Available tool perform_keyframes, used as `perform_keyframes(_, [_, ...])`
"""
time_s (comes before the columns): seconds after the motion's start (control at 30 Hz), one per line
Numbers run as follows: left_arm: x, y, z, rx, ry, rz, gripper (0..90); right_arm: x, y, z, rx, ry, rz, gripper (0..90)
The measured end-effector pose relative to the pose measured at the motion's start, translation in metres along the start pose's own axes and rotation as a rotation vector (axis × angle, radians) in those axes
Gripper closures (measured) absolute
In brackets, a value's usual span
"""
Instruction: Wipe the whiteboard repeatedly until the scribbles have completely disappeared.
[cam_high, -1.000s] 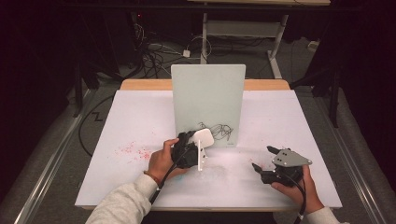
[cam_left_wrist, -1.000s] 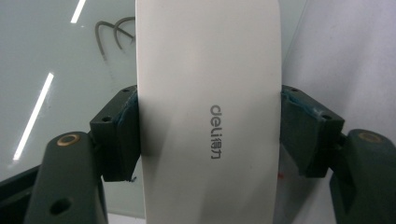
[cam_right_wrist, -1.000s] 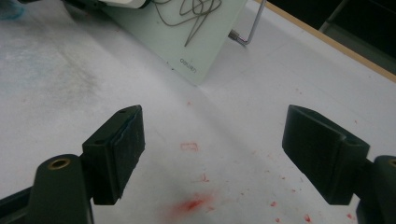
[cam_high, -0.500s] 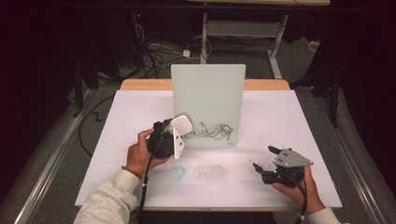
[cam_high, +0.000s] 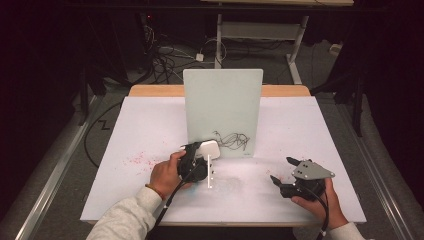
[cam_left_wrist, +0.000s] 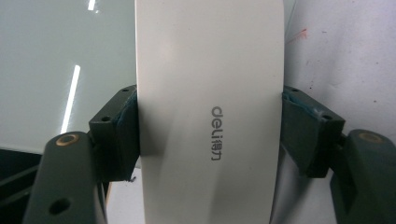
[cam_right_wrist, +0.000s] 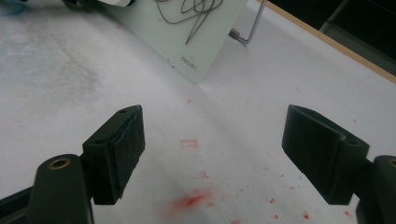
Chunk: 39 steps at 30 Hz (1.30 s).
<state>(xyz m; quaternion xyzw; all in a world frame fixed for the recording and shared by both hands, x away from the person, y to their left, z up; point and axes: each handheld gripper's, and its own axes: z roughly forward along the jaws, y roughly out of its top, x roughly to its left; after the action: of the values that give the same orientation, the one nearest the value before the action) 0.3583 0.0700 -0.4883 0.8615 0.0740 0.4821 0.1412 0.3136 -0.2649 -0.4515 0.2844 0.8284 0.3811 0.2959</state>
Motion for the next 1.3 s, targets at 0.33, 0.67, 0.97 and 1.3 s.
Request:
perform_keyframes(0.33, [0.019, -0.017, -0.006, 0.03, 0.037, 0.003, 28.5, 0.0, 0.0, -0.001, 0.001, -0.006, -0.002, 21.9])
perform_keyframes(0.67, [-0.001, 0.011, 0.004, 0.002, 0.021, -0.003, 28.1, 0.002, 0.001, 0.002, 0.006, -0.001, -0.011, 22.0])
perform_keyframes(0.97, [-0.007, 0.046, 0.01, 0.007, 0.028, 0.029, 27.9, 0.001, 0.0, 0.002, 0.011, -0.002, -0.008, 22.1])
perform_keyframes(1.3, [-0.024, 0.098, 0.021, -0.006, 0.032, 0.1, 28.1, 0.0, 0.0, 0.002, 0.014, -0.011, -0.002, 22.2])
